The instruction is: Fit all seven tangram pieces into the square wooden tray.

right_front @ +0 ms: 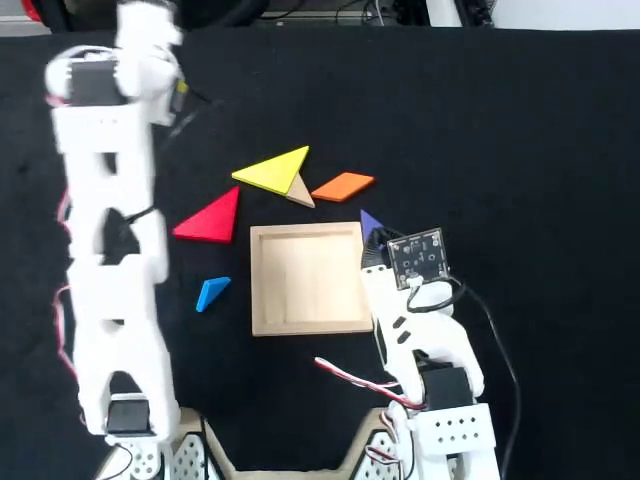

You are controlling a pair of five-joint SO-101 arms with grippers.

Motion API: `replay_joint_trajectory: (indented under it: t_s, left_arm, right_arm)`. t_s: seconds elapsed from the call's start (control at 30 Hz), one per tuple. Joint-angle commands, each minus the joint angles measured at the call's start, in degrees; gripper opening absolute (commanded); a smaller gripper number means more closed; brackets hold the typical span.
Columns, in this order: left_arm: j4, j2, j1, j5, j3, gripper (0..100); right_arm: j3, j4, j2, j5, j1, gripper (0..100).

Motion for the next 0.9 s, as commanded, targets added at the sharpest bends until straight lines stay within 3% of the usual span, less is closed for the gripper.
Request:
replay_joint_trajectory:
  t_s: [0.0, 0.17, 0.4, 0.47, 0.6, 0.73, 0.87]
  left_arm:
    - [0.2, -14.2, -4.1, 1.2, 0.9, 9]
    - [0.2, -31.1, -3.8, 0.8, 17.6, 9]
    - [-0.5, -58.3, 4.3, -5.2, 51.9, 10]
    - [-3.4, -62.5, 5.1, -6.1, 63.3, 14]
    - [-13.6, -66.7, 5.1, -12.0, 87.9, 29]
    - [-31.8, -68.3, 3.6, -20.8, 109.6, 30]
    - [-53.5, -67.0, 0.9, -22.2, 121.4, 30]
  right_arm:
    - [0.0, -1.4, 0.6, 0.4, -0.6, 1.5]
    - [0.0, -1.4, 0.6, 0.4, -0.6, 1.5]
    - [0.0, -1.3, 0.6, 0.4, -0.6, 1.5]
    - [0.0, -1.2, 0.6, 0.4, -0.6, 1.5]
    - [0.0, -1.2, 0.6, 0.4, -0.7, 1.5]
    - [0.0, -1.1, 0.6, 0.4, -0.7, 1.5]
    - [0.0, -1.1, 0.6, 0.4, -0.7, 1.5]
